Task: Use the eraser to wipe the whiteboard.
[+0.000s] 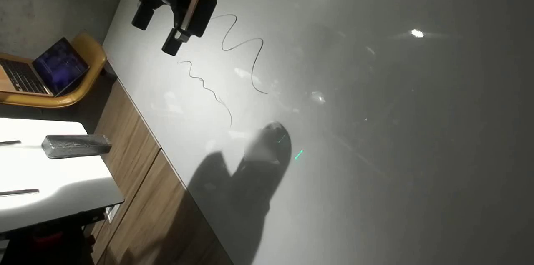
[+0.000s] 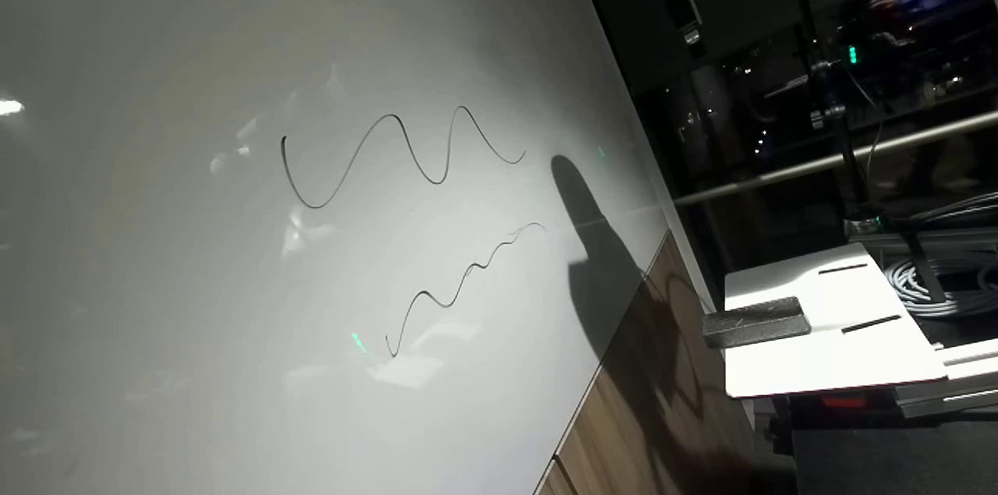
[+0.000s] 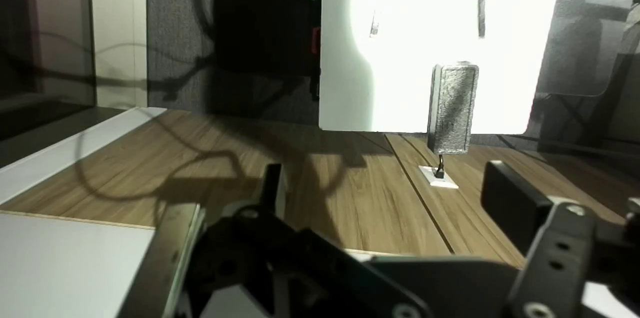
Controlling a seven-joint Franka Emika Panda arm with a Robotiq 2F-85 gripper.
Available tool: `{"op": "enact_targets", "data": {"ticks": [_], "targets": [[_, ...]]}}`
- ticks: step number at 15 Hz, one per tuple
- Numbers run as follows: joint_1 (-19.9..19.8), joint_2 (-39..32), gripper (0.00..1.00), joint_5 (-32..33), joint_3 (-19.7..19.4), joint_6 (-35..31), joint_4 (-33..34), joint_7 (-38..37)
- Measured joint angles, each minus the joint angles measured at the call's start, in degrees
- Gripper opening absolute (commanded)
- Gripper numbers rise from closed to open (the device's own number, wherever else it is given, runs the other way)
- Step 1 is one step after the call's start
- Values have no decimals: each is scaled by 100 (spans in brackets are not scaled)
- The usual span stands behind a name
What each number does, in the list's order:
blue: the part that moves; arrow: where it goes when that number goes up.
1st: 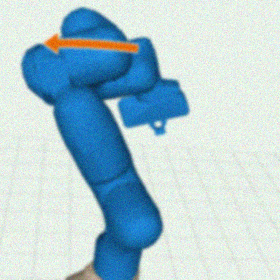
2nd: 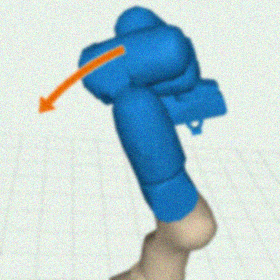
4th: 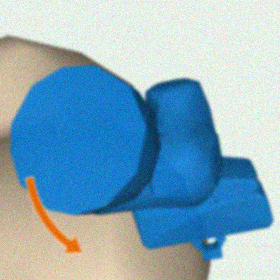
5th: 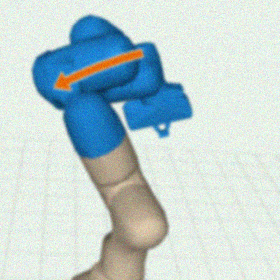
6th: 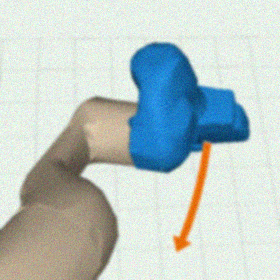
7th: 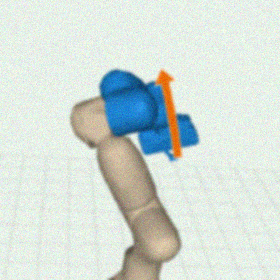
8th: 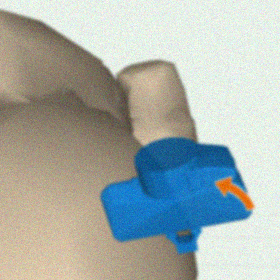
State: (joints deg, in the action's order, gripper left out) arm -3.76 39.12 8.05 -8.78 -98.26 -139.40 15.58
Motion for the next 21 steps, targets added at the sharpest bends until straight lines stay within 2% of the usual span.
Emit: {"op": "enact_targets", "data": {"ticks": [3,7,11,16,21], "targets": [[40,-16,100,-6,34,-115,-71,-1],[268,-183,100,-50,258,-886,-331,-122],[473,-518,100,-236,678,-1792,-695,-775],[806,-1114,100,-531,1316,-2497,-1096,-1605],[908,-1741,100,-609,1438,-2963,-1562,-1830]]}}
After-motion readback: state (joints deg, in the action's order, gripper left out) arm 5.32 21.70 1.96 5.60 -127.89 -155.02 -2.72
